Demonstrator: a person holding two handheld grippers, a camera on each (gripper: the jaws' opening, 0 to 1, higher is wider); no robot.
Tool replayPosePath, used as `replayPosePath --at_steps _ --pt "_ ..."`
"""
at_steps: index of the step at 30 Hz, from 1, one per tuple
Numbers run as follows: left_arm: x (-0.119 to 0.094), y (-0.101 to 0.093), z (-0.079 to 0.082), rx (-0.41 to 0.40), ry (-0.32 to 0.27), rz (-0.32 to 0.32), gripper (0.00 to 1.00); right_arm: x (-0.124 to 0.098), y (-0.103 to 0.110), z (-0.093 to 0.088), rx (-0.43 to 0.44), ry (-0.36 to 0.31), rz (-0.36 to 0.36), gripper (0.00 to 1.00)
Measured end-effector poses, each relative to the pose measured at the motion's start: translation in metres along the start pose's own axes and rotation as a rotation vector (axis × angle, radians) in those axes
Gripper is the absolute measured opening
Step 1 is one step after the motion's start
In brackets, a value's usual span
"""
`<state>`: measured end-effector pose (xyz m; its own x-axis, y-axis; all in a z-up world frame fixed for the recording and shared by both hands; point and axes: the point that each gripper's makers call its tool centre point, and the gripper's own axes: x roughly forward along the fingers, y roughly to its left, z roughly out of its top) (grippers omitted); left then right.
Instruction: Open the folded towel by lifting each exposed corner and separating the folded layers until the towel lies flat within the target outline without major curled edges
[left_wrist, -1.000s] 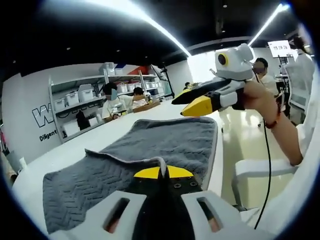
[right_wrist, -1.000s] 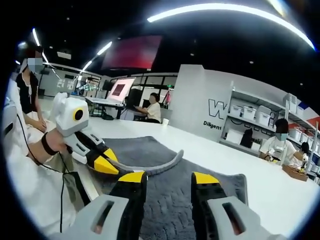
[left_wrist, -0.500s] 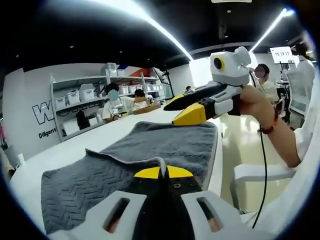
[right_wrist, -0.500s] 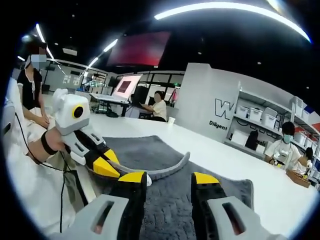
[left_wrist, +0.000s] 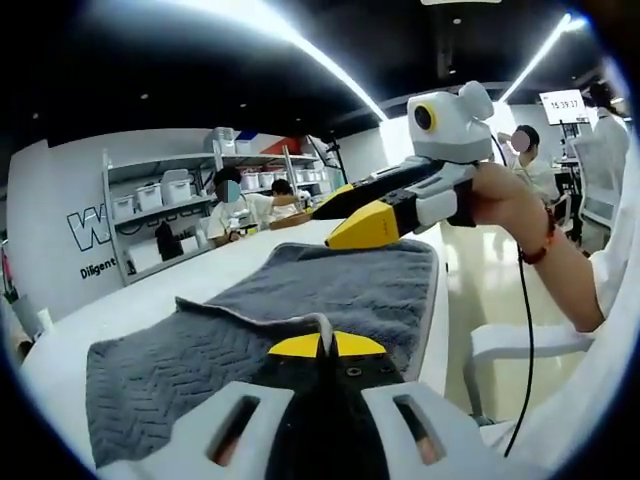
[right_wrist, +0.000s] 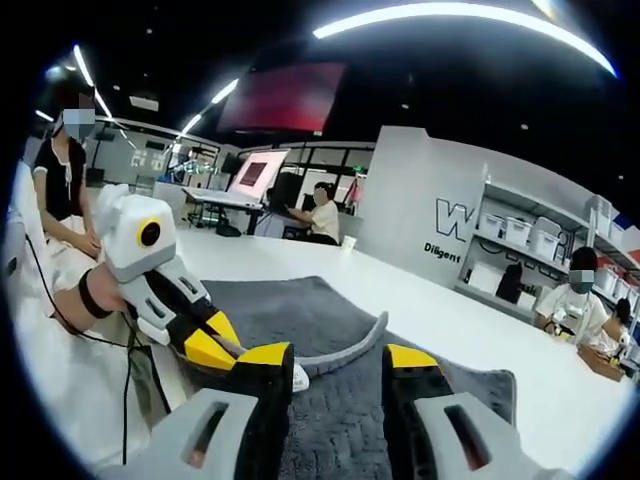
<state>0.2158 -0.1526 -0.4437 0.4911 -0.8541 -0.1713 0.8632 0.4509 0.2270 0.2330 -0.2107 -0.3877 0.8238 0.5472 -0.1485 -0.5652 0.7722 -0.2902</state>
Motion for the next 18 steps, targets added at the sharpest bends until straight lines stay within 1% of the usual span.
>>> replayPosePath --at_steps 4,6,9,18 --pt "-0.001 0.001 0.001 -0.005 -0.008 0.006 0.0 0.005 -0.003 0.0 0.016 0.003 -0.001 0.31" --pt "-0.001 0.003 0.0 -0.003 -0.017 0.018 0.01 0.009 -0.001 -0.001 0.012 0.013 0.002 0.31" --pt "-0.002 0.004 -0.001 -0.003 -0.016 0.018 0.01 0.014 0.001 0.0 0.011 0.017 0.009 0.31" --pt "-0.006 0.009 0.003 0.007 -0.034 0.038 0.01 0.024 0.002 0.001 0.012 0.017 0.028 0.31"
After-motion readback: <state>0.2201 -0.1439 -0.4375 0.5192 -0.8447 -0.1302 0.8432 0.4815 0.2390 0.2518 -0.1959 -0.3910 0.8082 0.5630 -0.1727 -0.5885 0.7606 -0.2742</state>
